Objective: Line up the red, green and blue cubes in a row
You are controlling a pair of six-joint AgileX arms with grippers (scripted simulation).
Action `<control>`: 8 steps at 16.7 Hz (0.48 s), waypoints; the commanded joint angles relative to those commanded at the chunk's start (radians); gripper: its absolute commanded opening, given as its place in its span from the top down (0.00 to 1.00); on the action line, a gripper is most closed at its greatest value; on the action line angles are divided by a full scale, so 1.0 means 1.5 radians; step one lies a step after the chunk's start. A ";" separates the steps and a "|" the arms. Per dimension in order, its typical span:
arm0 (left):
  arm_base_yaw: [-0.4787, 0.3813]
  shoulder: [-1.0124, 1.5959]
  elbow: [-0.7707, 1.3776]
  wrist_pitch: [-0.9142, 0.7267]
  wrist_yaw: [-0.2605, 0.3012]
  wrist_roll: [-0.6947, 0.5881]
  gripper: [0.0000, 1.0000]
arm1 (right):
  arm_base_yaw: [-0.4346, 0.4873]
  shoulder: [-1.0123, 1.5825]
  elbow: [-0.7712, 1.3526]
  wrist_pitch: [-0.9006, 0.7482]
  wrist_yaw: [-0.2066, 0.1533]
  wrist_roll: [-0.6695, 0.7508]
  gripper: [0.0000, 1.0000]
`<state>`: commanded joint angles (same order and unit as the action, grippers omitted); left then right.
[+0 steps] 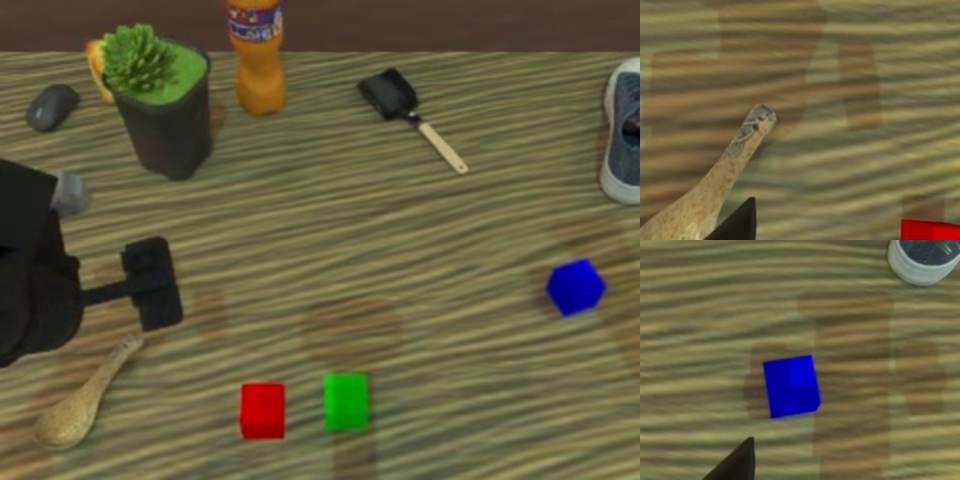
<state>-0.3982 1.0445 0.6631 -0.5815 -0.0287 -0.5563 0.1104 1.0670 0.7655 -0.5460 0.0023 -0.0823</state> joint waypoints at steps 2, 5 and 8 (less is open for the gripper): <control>0.057 -0.129 -0.108 0.056 0.001 0.063 0.00 | 0.012 0.138 0.089 -0.068 0.001 -0.010 0.00; 0.137 -0.318 -0.250 0.145 0.004 0.161 0.00 | 0.028 0.314 0.213 -0.160 0.002 -0.024 0.00; 0.203 -0.490 -0.354 0.238 0.009 0.252 0.00 | 0.042 0.458 0.323 -0.234 0.002 -0.035 0.00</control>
<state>-0.0936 0.3088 0.1314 -0.2238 -0.0147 -0.1776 0.1730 1.7541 1.2502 -0.8977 0.0046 -0.1343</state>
